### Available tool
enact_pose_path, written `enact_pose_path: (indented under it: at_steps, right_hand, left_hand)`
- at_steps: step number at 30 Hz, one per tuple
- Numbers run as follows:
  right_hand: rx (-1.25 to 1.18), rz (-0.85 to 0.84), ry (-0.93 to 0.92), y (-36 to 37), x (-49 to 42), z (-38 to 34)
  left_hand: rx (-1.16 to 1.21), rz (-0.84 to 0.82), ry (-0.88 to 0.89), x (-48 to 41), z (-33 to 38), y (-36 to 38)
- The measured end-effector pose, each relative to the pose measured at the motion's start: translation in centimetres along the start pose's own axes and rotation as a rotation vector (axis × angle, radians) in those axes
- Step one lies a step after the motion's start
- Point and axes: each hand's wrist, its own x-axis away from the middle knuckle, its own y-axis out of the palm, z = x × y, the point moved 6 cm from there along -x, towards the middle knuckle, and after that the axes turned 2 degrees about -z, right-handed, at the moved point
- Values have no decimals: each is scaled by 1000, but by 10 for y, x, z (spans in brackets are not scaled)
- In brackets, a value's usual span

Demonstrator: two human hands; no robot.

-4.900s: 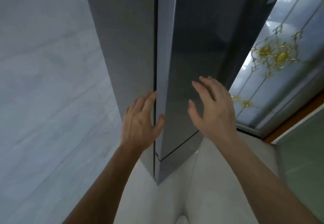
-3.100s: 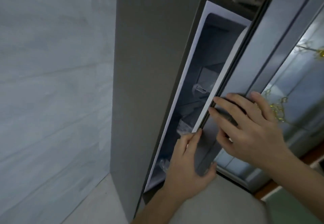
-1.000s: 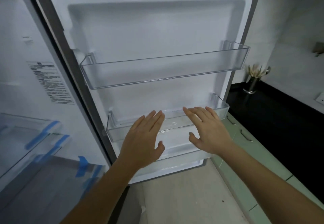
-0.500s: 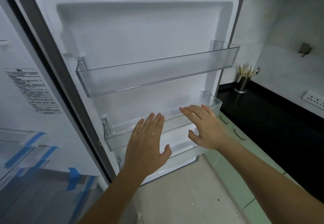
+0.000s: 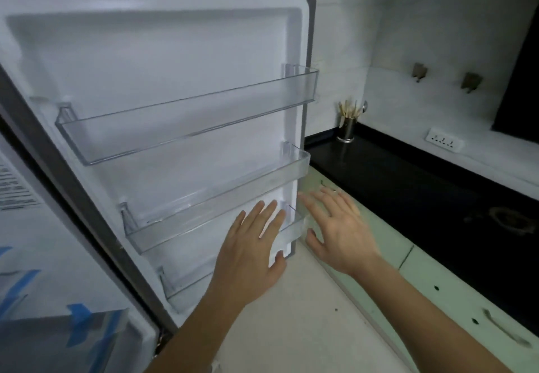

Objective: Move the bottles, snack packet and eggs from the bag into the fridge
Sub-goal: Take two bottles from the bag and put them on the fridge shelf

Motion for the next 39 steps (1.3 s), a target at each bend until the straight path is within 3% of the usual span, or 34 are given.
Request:
enact_pose_path:
  at_steps: [7,20,29,39]
  right_hand:
    - [85,-113,263,-2,126,39]
    - [124,-114,652,-31,279,81]
    - [248,-60,949,-71,351,68]
    - [380,-64,1302,-97,440,-10]
  left_hand:
    - [73,-145,84,12,86,55]
    - [161,-353,288,39,223,119]
    - [242,-404,559,45,284,124]
    - [386,-490,884,108,334,123]
